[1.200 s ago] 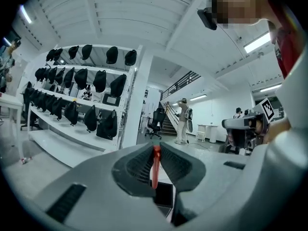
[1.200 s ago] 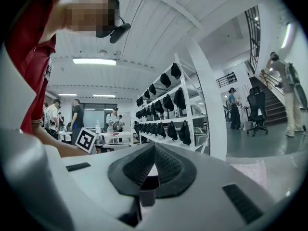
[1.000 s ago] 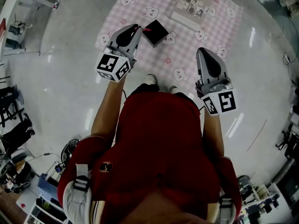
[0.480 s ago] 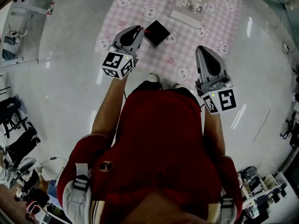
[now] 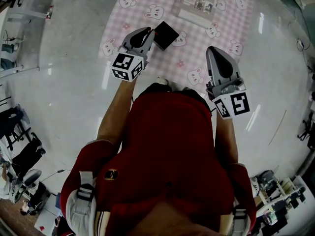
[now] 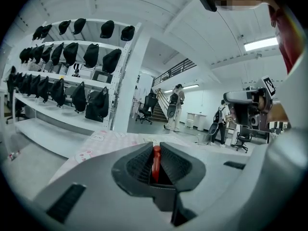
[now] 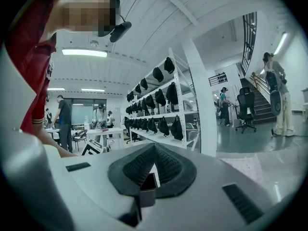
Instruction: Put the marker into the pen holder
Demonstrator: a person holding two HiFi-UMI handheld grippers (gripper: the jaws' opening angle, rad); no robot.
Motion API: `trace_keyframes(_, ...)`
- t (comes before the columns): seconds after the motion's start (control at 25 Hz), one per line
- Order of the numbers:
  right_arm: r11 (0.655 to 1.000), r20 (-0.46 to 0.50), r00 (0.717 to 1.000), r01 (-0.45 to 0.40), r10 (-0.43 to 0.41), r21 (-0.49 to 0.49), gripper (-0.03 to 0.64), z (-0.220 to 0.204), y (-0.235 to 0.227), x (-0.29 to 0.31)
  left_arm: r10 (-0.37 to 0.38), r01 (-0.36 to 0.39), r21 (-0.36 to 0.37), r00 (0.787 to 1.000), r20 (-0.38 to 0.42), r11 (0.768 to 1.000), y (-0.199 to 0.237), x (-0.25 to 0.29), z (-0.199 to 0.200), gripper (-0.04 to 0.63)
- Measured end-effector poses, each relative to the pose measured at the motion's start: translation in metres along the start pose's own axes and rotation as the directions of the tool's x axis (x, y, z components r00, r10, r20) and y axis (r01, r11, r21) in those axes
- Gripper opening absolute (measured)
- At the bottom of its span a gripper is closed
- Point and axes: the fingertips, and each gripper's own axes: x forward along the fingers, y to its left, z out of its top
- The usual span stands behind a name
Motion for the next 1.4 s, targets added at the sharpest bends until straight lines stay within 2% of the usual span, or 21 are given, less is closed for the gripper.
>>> trace_keyframes(0.48,1.000,-0.002,1.000,0.011,-0.011,0.007,-0.002,-0.005,-0.003,0.003,-0.006,0.006,0.012,0.998,-0.059,1.000,0.001,0.004,-0.026,0.048)
trace_keyframes(1.4,1.000,-0.007,1.000,-0.005,0.005,-0.001,-0.002,-0.005,0.004,0.000,-0.017,0.018,0.021,0.999,-0.037,1.000,-0.005,-0.002,-0.023,0.052)
